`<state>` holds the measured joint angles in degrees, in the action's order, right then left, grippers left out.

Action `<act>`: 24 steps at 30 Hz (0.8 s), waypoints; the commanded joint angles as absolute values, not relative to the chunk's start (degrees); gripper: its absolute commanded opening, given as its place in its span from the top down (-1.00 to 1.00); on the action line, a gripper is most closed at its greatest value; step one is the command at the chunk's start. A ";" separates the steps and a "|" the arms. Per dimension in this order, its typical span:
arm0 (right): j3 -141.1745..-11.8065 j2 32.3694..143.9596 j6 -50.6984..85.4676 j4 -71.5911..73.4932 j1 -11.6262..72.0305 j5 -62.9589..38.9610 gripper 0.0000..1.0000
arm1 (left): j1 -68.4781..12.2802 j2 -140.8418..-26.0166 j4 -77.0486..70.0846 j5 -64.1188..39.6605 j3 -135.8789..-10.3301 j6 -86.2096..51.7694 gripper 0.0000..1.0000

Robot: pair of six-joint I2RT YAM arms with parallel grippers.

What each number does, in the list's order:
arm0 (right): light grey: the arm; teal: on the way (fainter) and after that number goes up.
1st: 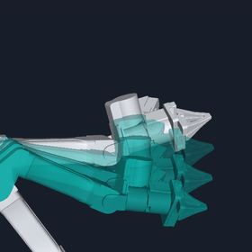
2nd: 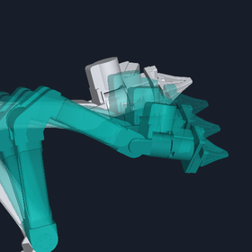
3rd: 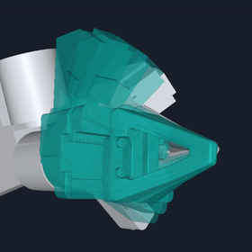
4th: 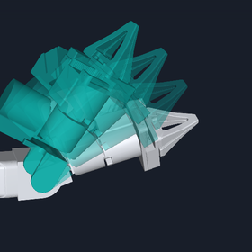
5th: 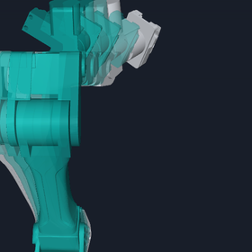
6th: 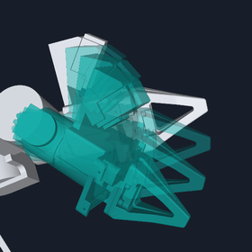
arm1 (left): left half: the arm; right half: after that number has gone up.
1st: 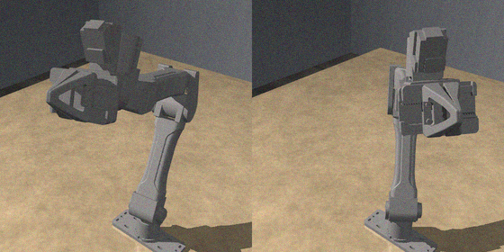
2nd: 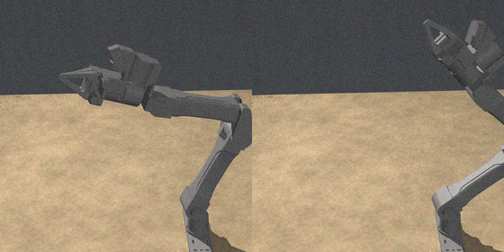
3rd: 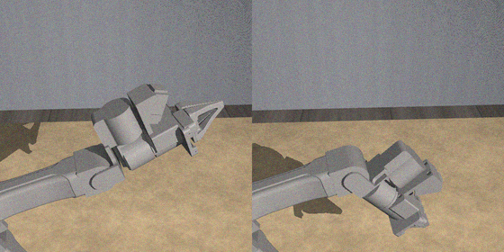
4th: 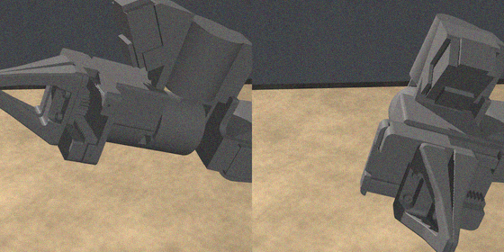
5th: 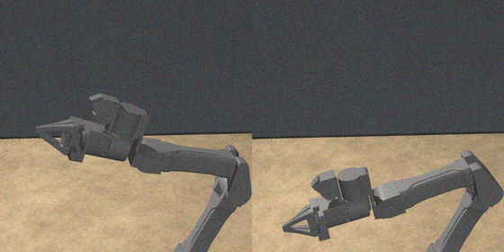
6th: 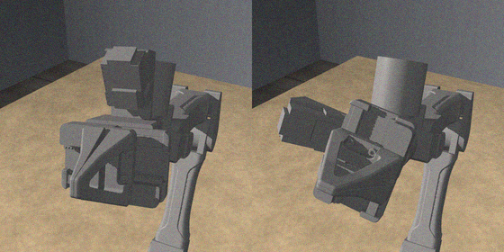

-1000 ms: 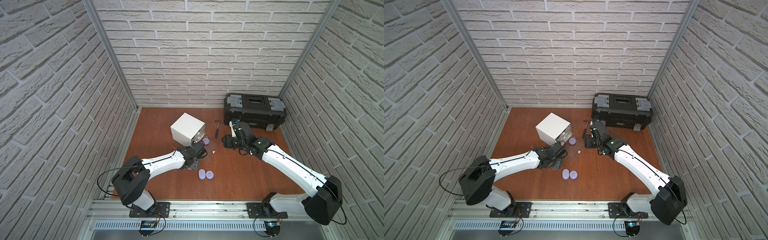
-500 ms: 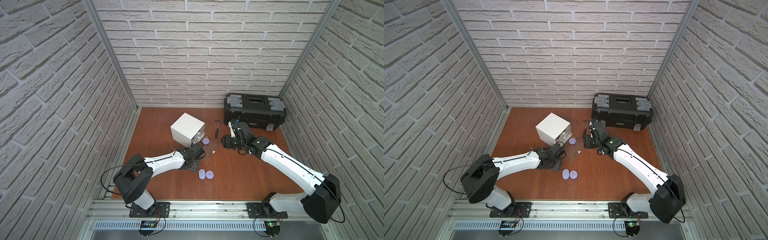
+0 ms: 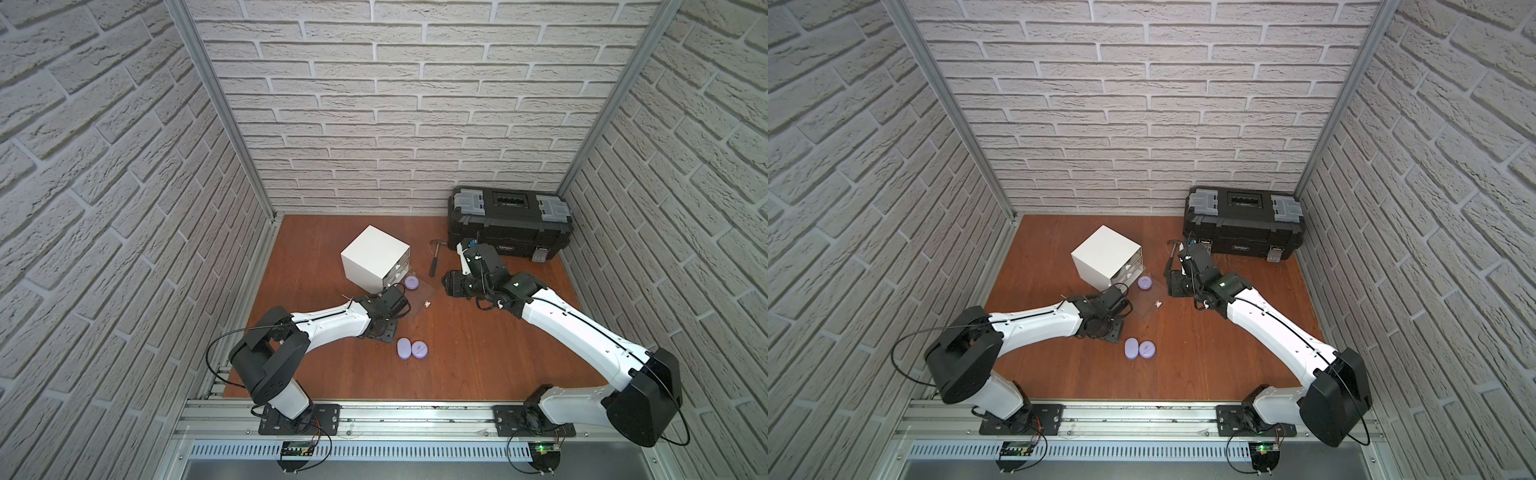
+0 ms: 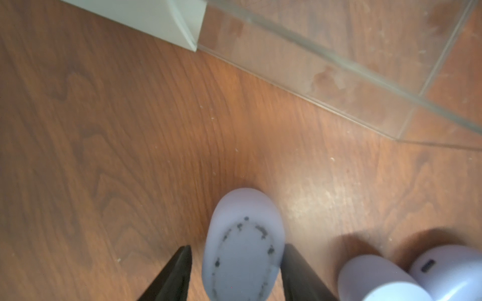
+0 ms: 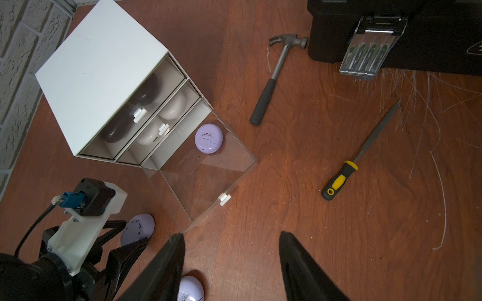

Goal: Put the bluetooth earphones in the drawer according to color
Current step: Pick up the Bluetooth earphone from the center of the board.

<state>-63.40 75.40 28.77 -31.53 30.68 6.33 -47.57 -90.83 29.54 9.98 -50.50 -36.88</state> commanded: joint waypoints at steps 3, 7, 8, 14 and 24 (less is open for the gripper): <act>-62.84 75.10 29.18 -29.88 30.14 6.18 -0.24 | -47.19 -91.00 29.26 9.34 -49.66 -36.22 -0.01; -62.83 74.59 29.02 -30.06 29.99 6.48 -0.24 | -47.96 -89.01 29.75 9.92 -49.71 -36.06 0.05; -62.76 74.46 29.08 -30.06 29.88 6.58 -0.25 | -48.41 -88.16 29.87 10.06 -49.79 -35.87 0.05; -61.98 73.22 29.07 -30.06 29.09 6.77 -0.24 | -51.60 -85.58 34.19 13.46 -54.62 -34.82 0.08; -58.48 67.79 29.75 -30.04 26.41 6.85 -0.25 | -53.28 -95.49 37.14 16.02 -72.38 -29.99 0.09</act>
<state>-59.31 70.32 29.34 -31.53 27.22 6.37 -53.65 -91.61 35.83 14.33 -69.21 -32.51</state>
